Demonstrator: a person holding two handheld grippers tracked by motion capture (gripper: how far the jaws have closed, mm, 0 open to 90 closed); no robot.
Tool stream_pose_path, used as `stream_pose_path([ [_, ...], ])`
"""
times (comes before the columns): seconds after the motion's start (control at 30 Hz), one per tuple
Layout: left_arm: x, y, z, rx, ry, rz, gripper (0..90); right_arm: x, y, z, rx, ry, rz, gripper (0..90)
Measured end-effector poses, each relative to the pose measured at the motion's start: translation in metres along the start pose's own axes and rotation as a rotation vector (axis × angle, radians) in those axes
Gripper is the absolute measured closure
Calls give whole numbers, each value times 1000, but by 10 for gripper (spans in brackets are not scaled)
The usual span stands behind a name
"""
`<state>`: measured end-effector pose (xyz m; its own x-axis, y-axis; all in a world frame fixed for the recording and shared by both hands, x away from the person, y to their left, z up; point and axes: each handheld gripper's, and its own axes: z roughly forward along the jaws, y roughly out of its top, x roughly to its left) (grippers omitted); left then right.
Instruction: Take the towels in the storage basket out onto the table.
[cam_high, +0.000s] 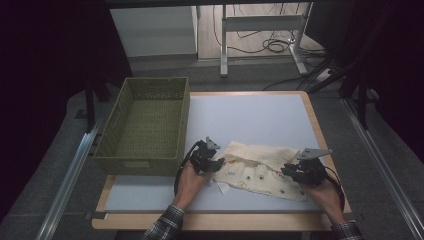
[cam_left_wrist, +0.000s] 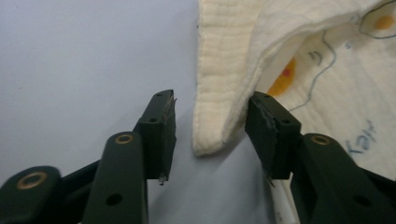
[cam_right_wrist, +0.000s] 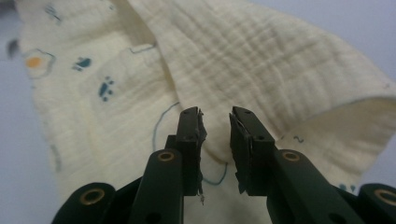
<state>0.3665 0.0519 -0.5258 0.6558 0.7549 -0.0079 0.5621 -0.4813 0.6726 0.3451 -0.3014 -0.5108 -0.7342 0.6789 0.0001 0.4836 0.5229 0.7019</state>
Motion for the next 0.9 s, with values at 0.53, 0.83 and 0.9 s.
stream_pose_path([
  [0.53,9,65,-16,-51,2,59,864,-12,34,-23,-39,-87,-26,887],
  [0.83,29,167,-10,-32,267,103,470,-83,99,-33,-73,-235,92,767],
  [0.9,24,159,-11,-39,253,120,421,-89,96,-38,-89,-251,109,735],
])
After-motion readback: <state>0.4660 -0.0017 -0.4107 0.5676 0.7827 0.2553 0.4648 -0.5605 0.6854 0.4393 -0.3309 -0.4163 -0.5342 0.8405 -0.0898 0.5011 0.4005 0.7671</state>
